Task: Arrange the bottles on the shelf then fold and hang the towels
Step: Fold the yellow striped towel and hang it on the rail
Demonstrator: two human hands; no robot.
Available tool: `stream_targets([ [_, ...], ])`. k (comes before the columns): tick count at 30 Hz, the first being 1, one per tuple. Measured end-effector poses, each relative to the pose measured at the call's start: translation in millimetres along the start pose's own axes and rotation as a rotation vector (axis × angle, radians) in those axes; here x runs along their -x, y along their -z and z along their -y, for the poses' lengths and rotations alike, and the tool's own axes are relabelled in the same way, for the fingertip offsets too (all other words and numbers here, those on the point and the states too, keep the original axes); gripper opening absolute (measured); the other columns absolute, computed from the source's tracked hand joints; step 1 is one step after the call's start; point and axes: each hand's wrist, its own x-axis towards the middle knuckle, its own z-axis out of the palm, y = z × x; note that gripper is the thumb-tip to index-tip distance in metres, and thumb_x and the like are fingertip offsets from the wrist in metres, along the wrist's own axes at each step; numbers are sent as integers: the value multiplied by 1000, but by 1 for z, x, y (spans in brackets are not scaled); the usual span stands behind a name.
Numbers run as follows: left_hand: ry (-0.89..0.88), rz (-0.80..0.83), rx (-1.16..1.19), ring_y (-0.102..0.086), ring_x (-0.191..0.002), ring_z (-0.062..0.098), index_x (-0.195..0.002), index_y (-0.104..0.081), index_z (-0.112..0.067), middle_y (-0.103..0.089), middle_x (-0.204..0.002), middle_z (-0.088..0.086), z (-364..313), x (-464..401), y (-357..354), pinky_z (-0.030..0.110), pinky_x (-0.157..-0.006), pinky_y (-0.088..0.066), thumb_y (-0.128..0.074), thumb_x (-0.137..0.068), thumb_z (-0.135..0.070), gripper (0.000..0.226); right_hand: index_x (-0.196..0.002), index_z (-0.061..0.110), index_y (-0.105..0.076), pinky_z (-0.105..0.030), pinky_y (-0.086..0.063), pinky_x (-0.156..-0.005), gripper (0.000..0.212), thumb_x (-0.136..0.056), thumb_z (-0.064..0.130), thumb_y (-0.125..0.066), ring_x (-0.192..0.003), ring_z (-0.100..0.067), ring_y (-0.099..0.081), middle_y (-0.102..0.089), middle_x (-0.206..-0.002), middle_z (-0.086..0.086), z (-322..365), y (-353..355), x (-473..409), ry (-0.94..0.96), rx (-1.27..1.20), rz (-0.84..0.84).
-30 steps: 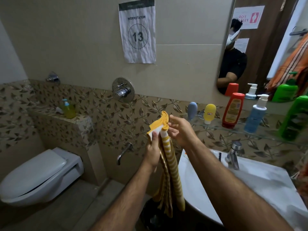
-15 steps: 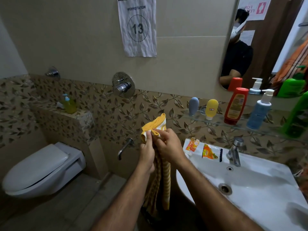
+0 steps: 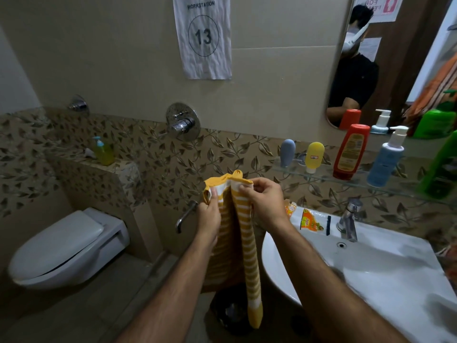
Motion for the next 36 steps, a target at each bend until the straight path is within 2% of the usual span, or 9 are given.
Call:
stream_targets([
  [4,-77,73,-46,-56,-43,-10,-62,-62,-18,-61,-44,-12,-1,13,-6,4,-34,-33,-42,-95,-60,57,-89,23,-71,-47,-62,-73,8,-86,16,-74,-88,-24,-73,-75,-89,-7,6,-13,4,23,10,33],
  [12,-86,297,-6,-69,-85,13,-98,-70,-16,-74,-88,0,-9,22,-1,24,-68,-53,-43,-74,-79,72,-88,12,-76,-51,-61,-76,20,-95,25,-62,-83,-26,-73,-75,-84,-10,17,-15,6,105,57,66],
  [17,-242,308,38,-71,-73,2,-85,-72,-22,-75,-76,-14,-8,13,6,10,-56,-48,-73,-77,-48,27,-107,15,-70,-38,-60,-74,49,-104,48,-33,-89,-28,-74,-76,-96,-15,29,-10,1,-101,-207,224],
  [20,-183,264,161,-72,-86,8,-84,-77,-26,-77,-87,-7,-10,5,8,22,-71,-54,-64,-90,-42,22,-120,14,-62,-43,-60,-84,48,-105,46,-30,-96,-30,-73,-75,-102,-16,28,-2,-2,-123,-370,285],
  [22,-157,295,256,-71,-99,20,-94,-78,-22,-76,-100,3,-15,3,10,34,-83,-56,-60,-89,-44,29,-121,10,-58,-42,-59,-80,36,-106,34,-37,-93,-32,-73,-75,-101,-17,25,2,-3,-61,-387,245],
  [25,-58,362,319,-74,-89,20,-86,-81,-24,-77,-94,5,-22,3,15,29,-67,-58,-56,-90,-48,35,-109,19,-61,-30,-58,-63,12,-97,21,-59,-80,-23,-73,-73,-93,-11,13,11,-3,69,-251,7],
  [28,0,438,387,-71,-100,24,-100,-78,-16,-75,-106,8,-29,0,20,34,-77,-58,-50,-95,-47,41,-114,30,-53,-29,-58,-73,40,-83,29,-77,-92,-16,-68,-66,-100,-2,-5,26,-8,103,-30,-190],
  [32,38,600,479,-67,-108,30,-104,-78,-15,-71,-116,14,-45,0,27,39,-80,-58,-44,-93,-50,49,-141,25,-39,-35,-54,-93,98,-60,43,-91,-112,-19,-63,-63,-123,-2,-19,44,-17,-77,-60,134],
  [36,10,699,530,-69,-104,29,-99,-79,-16,-72,-113,13,-61,-2,37,39,-78,-58,-50,-82,-52,49,-122,23,-62,-35,-57,-89,67,-62,40,-88,-111,-20,-68,-72,-118,-2,-6,49,-22,-63,-84,375],
])
